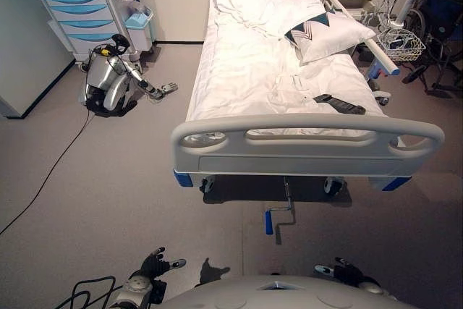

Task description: Raise the hospital bed

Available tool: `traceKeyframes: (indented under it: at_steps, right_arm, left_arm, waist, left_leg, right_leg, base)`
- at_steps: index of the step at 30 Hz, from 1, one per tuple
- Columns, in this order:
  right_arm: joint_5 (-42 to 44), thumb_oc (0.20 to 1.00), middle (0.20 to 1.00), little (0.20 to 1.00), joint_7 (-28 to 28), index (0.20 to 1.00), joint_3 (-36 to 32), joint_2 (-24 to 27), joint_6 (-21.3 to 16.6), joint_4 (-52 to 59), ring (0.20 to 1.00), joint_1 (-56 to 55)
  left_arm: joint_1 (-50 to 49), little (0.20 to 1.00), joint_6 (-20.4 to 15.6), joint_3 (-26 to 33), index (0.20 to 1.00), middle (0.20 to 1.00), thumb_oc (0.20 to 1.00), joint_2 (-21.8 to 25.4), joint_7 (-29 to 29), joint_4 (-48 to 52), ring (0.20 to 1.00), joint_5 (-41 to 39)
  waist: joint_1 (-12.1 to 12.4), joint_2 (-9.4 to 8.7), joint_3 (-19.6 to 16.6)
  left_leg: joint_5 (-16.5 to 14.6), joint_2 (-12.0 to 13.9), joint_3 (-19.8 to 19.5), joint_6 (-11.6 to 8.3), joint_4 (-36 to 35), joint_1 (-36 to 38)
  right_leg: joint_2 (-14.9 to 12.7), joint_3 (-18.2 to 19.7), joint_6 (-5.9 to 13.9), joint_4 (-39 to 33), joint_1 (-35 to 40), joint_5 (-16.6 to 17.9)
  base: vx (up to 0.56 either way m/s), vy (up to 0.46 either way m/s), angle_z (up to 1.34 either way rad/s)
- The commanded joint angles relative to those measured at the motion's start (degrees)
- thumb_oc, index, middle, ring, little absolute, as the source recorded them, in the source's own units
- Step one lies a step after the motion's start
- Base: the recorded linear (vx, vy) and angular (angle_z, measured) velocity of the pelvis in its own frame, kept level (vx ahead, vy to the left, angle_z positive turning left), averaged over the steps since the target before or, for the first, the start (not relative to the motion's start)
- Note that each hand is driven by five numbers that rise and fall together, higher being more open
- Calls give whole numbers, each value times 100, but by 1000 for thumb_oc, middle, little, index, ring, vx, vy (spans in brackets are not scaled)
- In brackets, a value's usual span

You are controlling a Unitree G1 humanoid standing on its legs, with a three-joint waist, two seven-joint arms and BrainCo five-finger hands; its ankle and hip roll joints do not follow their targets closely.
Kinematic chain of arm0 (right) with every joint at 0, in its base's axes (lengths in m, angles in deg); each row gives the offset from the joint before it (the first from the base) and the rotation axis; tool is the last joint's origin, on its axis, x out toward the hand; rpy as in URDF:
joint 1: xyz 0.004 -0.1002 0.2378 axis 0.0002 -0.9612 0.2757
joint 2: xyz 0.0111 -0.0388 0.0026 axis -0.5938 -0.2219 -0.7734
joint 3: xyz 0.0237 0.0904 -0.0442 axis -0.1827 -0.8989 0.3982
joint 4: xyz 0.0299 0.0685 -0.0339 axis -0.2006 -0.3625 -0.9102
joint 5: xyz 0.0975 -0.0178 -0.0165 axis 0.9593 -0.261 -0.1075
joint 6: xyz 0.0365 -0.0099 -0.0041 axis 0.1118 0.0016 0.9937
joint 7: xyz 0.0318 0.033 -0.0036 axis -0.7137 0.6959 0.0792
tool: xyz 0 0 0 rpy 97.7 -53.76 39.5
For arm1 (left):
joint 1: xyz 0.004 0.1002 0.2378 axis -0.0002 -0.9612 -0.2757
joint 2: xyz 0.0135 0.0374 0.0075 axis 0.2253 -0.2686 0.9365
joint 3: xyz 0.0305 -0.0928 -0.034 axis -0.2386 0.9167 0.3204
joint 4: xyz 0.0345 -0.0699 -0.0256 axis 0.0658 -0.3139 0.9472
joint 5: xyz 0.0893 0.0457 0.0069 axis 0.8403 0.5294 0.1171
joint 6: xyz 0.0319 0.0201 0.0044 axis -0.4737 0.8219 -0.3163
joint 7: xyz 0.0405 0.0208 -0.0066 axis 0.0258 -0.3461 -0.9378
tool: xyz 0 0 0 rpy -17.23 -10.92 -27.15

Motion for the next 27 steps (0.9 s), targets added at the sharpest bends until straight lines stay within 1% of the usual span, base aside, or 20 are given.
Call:
traceKeyframes:
  at_steps: [1,2,3,5,8,9,10,12,14,15,16,17,18,19,21,22,23,24,26,27]
  right_arm:
    - [207,1000,1000,1000,-23,1000,93,-90,-29,42,1000,458]
    - [300,1000,1000,1000,-14,1000,135,-75,-55,188,1000,529]
    - [300,1000,1000,1000,-13,1000,135,-76,-54,189,1000,529]
    - [600,1000,1000,1000,2,1000,225,77,-132,800,1000,718]
    - [1052,1000,1000,1000,107,1000,342,291,-264,1701,1000,1051]
    - [1195,1000,1000,1000,124,1000,405,374,-311,2174,1000,1179]
    - [1226,1000,1000,1000,136,1000,477,443,-336,2484,1000,1238]
    - [1247,1000,1000,1000,221,1000,568,563,-368,2871,1000,1463]
    - [1342,1000,1000,1000,314,1000,662,665,-463,3258,1000,1733]
    - [1343,1000,1000,1000,315,1000,661,667,-461,3260,1000,1735]
    - [1387,1000,1000,1000,370,1000,729,708,-470,3387,1000,1963]
    - [1374,1000,1000,1000,427,1000,791,743,-492,3556,1000,2104]
    - [1374,1000,1000,1000,427,1000,791,743,-492,3556,1000,2104]
    - [1085,1000,1000,1000,595,1000,809,867,-539,3998,1000,2260]
    - [870,1000,1000,1000,876,1000,789,892,-595,4140,1000,2525]
    - [869,1000,1000,1000,877,1000,789,891,-594,4140,1000,2527]
    - [986,1000,1000,1000,1029,1000,720,886,-681,4390,1000,2647]
    - [1041,1000,1000,1000,1041,1000,699,900,-716,4620,1000,2650]
    - [1059,1000,1000,1000,1083,1000,665,936,-733,5044,1000,2607]
    - [1023,1000,1000,1000,1120,1000,659,960,-741,5165,1000,2622]
  left_arm:
    - [468,1000,-146,15,1000,1000,1000,94,-32,154,1000,-317]
    - [519,1000,-213,-80,1000,1000,1000,136,-48,377,1000,-377]
    - [519,1000,-211,-81,1000,1000,1000,137,-48,380,1000,-377]
    - [662,1000,-374,-365,1000,1000,1000,369,-84,1392,1000,-573]
    - [954,1000,-576,-537,1000,1000,1000,679,-168,2411,1000,-1060]
    - [1104,1000,-638,-634,1000,1000,1000,853,-189,2791,1000,-1192]
    - [1209,1000,-645,-710,1000,1000,1000,976,-177,3031,1000,-1160]
    - [1444,1000,-670,-844,1000,1000,1000,1151,-266,3385,1000,-1071]
    - [1759,1000,-713,-975,1000,1000,1000,1325,-346,3906,1000,-1045]
    - [1761,1000,-709,-974,1000,1000,1000,1325,-346,3909,1000,-1046]
    - [1941,1000,-722,-932,1000,1000,1000,1316,-435,4149,1000,-1155]
    - [2066,1000,-757,-956,1000,1000,1000,1310,-509,4270,1000,-1221]
    - [2066,1000,-757,-956,1000,1000,1000,1310,-509,4270,1000,-1221]
    - [2221,1000,-833,-829,1000,1000,1000,1307,-806,4523,1000,-1085]
    - [2410,1000,-875,-837,1000,1000,1000,1233,-975,4600,1000,-1193]
    - [2413,1000,-875,-836,1000,1000,1000,1233,-975,4599,1000,-1193]
    - [2594,1000,-884,-824,1000,1000,1000,1274,-1087,4928,1000,-1148]
    - [2639,1000,-884,-830,1000,1000,1000,1334,-1098,5110,1000,-1100]
    - [2722,1000,-844,-858,1000,1000,1000,1487,-1152,5452,1000,-897]
    - [2791,1000,-832,-891,1000,1000,1000,1589,-1176,5643,1000,-800]
  waist:
    - [114,-254,254]
    - [109,-246,337]
    - [110,-247,333]
    - [105,-209,653]
    - [78,-138,1250]
    - [60,-116,1462]
    - [45,-103,1597]
    - [16,-64,1745]
    - [-14,-19,1994]
    - [-10,-18,1992]
    - [-22,9,2155]
    - [-27,19,2296]
    - [-27,19,2296]
    - [-51,10,2460]
    - [-78,-9,2609]
    - [-78,-9,2601]
    - [-123,-30,2751]
    - [-145,-44,2821]
    - [-184,-61,2874]
    - [-178,-43,2871]
  left_leg:
    - [98,14,138,14,154,-31]
    - [111,21,131,16,183,-121]
    - [109,21,132,16,189,-130]
    - [148,49,89,15,337,-507]
    - [167,80,0,9,808,-1250]
    - [194,91,-13,-13,968,-1589]
    - [220,92,-19,-24,1026,-1770]
    - [275,67,4,-38,1096,-2147]
    - [359,86,42,-58,1149,-2492]
    - [338,90,42,-60,1174,-2505]
    - [417,119,69,-72,1185,-2758]
    - [419,135,71,-85,1258,-2914]
    - [419,135,71,-85,1258,-2914]
    - [406,173,69,-89,1374,-3218]
    - [395,206,100,-91,1493,-3550]
    - [392,207,100,-91,1500,-3564]
    - [378,254,129,-99,1654,-3922]
    - [363,266,139,-94,1734,-4086]
    - [321,284,117,-96,1869,-4432]
    - [127,300,42,-154,1985,-4559]
  right_leg:
    - [-499,160,650,526,-160,-201]
    - [-497,172,643,585,-264,-207]
    - [-498,173,642,592,-274,-210]
    - [-509,212,632,767,-664,-195]
    - [-573,278,598,1153,-1351,-173]
    - [-598,262,596,1303,-1664,-168]
    - [-606,264,588,1338,-1822,-146]
    - [-573,279,584,1321,-2161,-99]
    - [-591,307,568,1358,-2528,-19]
    - [-592,312,569,1386,-2545,-39]
    - [-579,338,543,1432,-2853,12]
    - [-582,368,527,1519,-3023,14]
    - [-582,368,527,1519,-3023,14]
    - [-569,456,507,1645,-3400,46]
    - [-583,507,506,1700,-3710,101]
    - [-583,508,506,1705,-3723,100]
    - [-613,542,508,1767,-4038,153]
    - [-617,549,509,1790,-4180,171]
    - [-625,587,506,1829,-4491,212]
    - [-606,652,561,1913,-4614,78]
  base:
    - [-95,5,0]
    - [-82,3,-1]
    - [-122,4,-1]
    - [-240,7,-2]
    - [-351,5,-1]
    - [-285,-6,0]
    - [-233,-13,-1]
    - [-150,-7,-3]
    - [-138,-6,-2]
    - [-135,5,-2]
    - [-141,7,-6]
    - [-144,8,-6]
    - [-139,5,-9]
    - [-123,-6,-7]
    - [-120,-3,-14]
    - [-113,-6,-9]
    - [-107,-16,-1]
    - [-124,-18,-2]
    - [-13,-8,-2]
    - [-39,-27,1]
